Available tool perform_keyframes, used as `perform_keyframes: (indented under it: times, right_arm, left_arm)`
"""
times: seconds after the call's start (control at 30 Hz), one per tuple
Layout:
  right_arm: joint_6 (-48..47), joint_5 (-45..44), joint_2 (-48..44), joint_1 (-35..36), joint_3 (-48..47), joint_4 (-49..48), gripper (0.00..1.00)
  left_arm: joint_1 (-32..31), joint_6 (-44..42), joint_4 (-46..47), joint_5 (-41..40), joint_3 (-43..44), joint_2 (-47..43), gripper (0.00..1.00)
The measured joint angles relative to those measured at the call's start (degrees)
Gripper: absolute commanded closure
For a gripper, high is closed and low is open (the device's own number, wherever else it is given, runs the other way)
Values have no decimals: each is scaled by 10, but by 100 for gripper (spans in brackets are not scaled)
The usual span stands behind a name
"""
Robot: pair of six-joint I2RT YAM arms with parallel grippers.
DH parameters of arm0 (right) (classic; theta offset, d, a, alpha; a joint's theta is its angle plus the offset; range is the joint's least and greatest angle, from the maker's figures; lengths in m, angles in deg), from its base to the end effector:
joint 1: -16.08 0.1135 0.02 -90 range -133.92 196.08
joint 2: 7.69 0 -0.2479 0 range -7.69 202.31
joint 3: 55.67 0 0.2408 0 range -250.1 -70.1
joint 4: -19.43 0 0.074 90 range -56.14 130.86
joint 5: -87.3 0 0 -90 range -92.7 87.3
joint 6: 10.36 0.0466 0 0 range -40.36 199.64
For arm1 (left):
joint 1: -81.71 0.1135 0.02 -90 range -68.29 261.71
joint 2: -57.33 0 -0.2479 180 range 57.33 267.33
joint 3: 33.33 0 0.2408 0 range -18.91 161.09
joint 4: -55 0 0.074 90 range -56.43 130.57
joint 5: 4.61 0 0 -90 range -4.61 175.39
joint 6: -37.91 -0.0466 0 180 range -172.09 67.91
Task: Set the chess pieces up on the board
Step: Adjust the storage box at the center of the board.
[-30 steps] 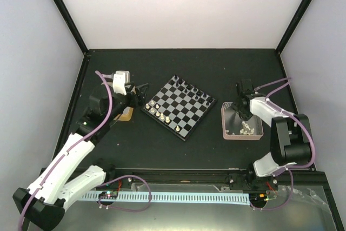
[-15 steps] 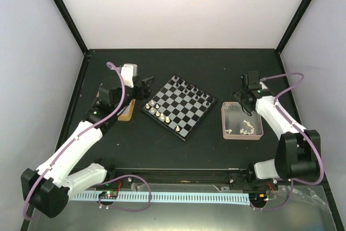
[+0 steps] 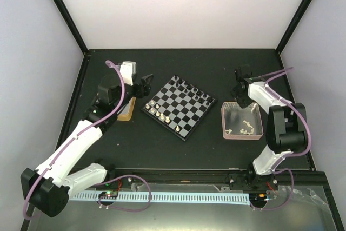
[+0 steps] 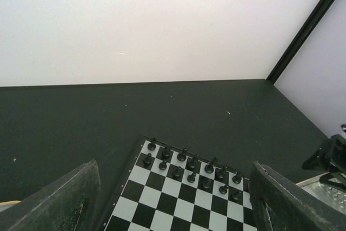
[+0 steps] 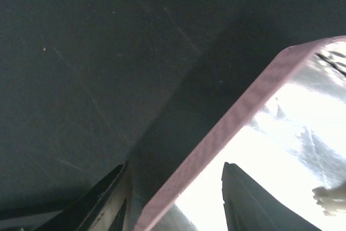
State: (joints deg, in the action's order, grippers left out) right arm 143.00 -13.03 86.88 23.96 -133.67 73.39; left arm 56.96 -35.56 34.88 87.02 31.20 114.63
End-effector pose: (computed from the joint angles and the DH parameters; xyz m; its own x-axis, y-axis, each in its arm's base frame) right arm 0.3087 0.0343 0.1789 -0.4864 0.8204 -0.3006 0.8008 0.5562 0.2221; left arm 0.2197 -0.1027 0.3255 -0.3204 -0.1654 -0.9327 0.3677 0.8857 -0.2834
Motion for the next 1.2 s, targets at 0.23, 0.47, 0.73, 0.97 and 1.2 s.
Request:
perform_keyframes:
  times: [0.23,0.47,0.73,0.97,1.2]
  right_arm:
    - [-47,7,40,-2,-23,-5,78]
    - [-109,41,31,-3,11,-70,90]
    - [-197,102,-25,3,96,-157,96]
    - [-256,131,-104,34,178,-173,96]
    - [-289,169,-154,78,204,-116,87]
  left_arm:
    - [0,5,-6,4,0,-8,23]
    - [0,16,-9,27,-9,-34,24]
    - [0,42,-9,59,-33,-45,24]
    - [0,60,-16,70,-34,-48,24]
    - [0,62,-11,70,-41,-49,24]
